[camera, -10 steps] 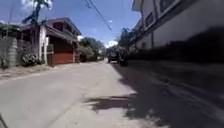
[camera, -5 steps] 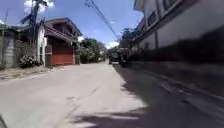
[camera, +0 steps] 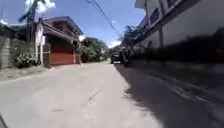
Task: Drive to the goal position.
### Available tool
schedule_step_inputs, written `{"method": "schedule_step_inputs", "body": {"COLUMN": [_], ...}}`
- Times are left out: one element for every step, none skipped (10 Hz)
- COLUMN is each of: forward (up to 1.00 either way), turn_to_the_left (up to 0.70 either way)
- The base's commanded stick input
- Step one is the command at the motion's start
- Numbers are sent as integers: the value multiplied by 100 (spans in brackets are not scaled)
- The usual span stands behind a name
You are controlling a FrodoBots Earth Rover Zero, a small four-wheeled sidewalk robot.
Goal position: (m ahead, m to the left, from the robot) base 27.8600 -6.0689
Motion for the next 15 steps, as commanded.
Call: {"method": "schedule_step_inputs", "body": {"forward": [85,85,85,85,85,85,85,85,85,85,85,85,85,85,85], "turn_to_the_left": [0,0,0,0,0,0,0,0,0,0,0,0,0,0,0]}}
